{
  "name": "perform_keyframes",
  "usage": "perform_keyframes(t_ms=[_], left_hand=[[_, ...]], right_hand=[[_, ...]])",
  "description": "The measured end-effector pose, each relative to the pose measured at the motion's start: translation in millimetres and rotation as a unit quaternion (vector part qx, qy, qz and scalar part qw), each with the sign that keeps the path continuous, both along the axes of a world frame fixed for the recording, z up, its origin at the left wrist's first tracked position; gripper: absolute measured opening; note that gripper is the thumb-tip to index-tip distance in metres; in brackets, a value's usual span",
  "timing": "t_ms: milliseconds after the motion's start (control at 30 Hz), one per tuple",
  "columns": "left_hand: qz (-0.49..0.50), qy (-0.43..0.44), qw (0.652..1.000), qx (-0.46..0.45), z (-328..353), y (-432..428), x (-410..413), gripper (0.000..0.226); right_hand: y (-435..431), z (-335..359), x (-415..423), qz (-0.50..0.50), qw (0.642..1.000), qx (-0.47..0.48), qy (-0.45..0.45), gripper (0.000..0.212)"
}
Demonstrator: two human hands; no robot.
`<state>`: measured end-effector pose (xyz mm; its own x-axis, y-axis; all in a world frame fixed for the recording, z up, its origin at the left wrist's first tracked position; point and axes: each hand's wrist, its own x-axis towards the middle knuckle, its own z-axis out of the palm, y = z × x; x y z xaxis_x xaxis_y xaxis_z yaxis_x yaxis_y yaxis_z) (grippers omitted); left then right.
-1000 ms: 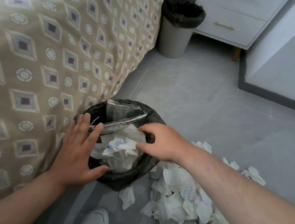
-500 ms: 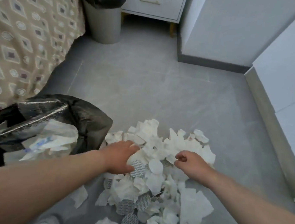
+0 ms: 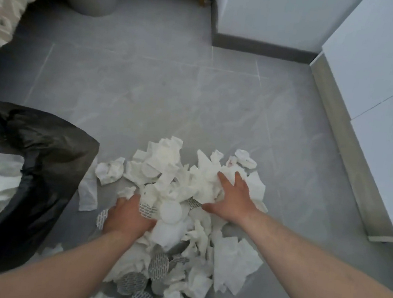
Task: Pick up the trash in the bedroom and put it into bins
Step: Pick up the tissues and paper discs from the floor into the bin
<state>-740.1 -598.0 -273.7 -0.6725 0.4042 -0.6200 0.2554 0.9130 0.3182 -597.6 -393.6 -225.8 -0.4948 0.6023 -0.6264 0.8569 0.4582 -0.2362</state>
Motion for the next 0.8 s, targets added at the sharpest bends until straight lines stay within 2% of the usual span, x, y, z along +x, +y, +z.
perform_keyframes(t_ms=[67,100,267,367,467,567,800], left_hand=[[0.007,0.016,0.999,0.036,5,0,-4,0.022],[0.012,0.008,0.999,0.047,8,0,-6,0.013],[0.025,-0.012,0.995,0.099,21,-1,-14,0.014],[0.028,-0.025,0.991,0.13,33,0,-19,0.009],[0.011,-0.026,0.987,0.16,56,1,-26,0.011],[0.002,-0.016,0.984,0.18,90,1,-35,0.017],[-0.058,-0.031,0.978,0.199,167,-13,-60,0.009]], right_hand=[[-3,-9,-3,0.006,1.0,-0.017,-0.02,0.105],[-4,-15,-2,0.003,1.0,-0.016,-0.021,0.098],[-12,-26,7,0.016,0.998,0.022,0.05,0.026],[-13,-14,11,-0.007,0.997,-0.009,0.082,0.01],[-6,11,9,0.003,0.996,-0.011,0.092,0.021],[1,49,0,0.006,0.993,-0.007,0.119,0.017],[-14,131,-18,0.025,0.985,-0.008,0.169,0.026]])
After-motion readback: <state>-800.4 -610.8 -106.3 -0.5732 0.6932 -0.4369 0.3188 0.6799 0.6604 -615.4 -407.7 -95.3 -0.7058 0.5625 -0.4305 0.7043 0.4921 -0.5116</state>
